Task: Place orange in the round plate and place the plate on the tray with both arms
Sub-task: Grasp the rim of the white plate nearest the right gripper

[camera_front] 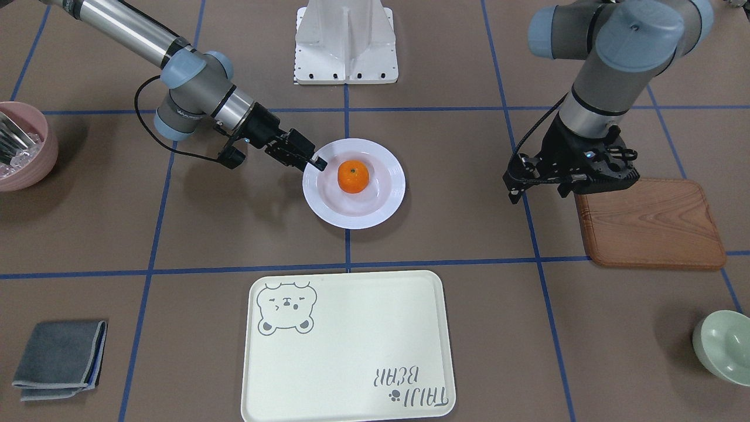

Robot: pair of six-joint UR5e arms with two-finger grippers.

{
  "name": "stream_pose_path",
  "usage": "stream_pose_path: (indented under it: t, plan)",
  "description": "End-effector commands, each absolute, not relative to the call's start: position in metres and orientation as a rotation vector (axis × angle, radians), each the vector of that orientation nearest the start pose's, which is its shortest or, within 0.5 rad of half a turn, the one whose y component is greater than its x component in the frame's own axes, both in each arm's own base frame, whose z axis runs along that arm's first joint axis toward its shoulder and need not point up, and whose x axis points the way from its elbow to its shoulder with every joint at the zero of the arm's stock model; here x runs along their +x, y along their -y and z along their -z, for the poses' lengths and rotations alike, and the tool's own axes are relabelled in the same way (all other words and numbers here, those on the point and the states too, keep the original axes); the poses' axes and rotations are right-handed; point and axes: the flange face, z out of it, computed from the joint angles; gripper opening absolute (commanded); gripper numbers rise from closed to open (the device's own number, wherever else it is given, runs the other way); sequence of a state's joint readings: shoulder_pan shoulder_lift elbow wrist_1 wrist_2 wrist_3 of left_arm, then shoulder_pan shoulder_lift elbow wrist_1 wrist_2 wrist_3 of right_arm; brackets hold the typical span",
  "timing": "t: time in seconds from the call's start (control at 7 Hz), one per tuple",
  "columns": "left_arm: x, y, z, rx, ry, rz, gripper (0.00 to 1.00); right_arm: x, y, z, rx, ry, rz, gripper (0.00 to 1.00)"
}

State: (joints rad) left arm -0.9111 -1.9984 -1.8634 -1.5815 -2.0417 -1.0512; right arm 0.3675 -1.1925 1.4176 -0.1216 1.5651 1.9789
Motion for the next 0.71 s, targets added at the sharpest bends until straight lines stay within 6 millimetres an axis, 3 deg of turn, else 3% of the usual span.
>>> stream_pose_path:
  t: [0.0,0.14,0.29,0.57]
  plan:
    - [0.301,0.531,-0.29,0.131,-0.838,0.193,0.98,-0.544,0.349,-0.358,-0.034,1.709,-0.587,0.35]
    - [0.299,0.531,-0.289,0.134,-0.84,0.194,0.98,-0.544,0.35,-0.355,-0.037,1.715,-0.586,0.07]
    - [0.298,0.532,-0.289,0.136,-0.837,0.192,0.98,-0.543,0.35,-0.353,-0.034,1.72,-0.584,0.0]
    - [0.298,0.533,-0.291,0.135,-0.836,0.191,0.98,-0.541,0.351,-0.345,-0.036,1.74,-0.585,0.0]
